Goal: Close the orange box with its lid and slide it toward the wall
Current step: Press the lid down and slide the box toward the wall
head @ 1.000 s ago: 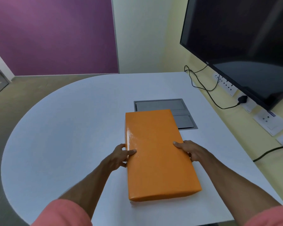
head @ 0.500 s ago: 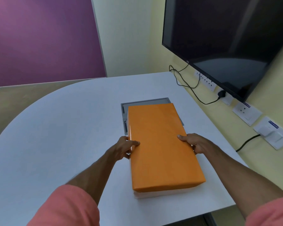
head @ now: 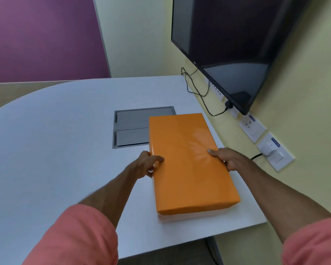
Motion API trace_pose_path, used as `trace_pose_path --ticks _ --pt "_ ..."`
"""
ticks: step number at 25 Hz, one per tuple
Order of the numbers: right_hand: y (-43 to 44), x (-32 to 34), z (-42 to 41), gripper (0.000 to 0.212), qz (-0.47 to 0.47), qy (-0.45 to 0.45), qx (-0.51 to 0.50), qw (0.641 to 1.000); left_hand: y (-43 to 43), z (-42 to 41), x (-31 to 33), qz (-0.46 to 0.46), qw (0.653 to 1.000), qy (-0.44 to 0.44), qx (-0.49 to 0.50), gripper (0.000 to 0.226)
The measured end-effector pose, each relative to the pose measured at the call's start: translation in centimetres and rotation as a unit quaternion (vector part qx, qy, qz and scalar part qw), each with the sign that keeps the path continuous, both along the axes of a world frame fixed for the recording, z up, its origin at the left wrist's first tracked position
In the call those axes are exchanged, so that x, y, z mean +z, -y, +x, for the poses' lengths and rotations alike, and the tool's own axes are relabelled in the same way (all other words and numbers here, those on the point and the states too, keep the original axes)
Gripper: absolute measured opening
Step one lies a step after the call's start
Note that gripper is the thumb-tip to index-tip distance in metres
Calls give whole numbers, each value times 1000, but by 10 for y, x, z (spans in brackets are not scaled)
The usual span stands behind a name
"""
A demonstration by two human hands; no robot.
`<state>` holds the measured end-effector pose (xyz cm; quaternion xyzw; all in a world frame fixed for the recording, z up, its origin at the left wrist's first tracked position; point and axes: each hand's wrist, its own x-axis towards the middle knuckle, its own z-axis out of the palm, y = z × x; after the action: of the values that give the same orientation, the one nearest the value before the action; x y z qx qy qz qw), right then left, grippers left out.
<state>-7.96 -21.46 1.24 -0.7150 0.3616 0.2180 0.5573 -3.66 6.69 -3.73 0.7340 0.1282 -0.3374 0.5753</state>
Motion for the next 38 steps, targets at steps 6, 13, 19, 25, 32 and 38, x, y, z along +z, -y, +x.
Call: trace_pose_path --ticks 6,13,19,25,32,38 --pt "58 -11 -19 57 -7 6 -8 1000 62 -20 -6 1 1000 -15 11 68" --pt "103 -23 -36 58 -9 11 -13 1000 111 -38 -12 5 999 -32 14 67" --pt "124 -26 -39 60 -37 27 -6 999 138 -48 -14 8 999 -31 23 66" --pt "132 -28 -39 64 -60 37 -1 998 149 -55 -14 14 999 -34 28 67" --pt "134 -34 -38 71 -60 48 -6 997 150 -59 -12 21 999 -33 12 66" --pt "133 -38 -35 68 -117 50 13 992 147 -58 -11 8 999 -50 2 66"
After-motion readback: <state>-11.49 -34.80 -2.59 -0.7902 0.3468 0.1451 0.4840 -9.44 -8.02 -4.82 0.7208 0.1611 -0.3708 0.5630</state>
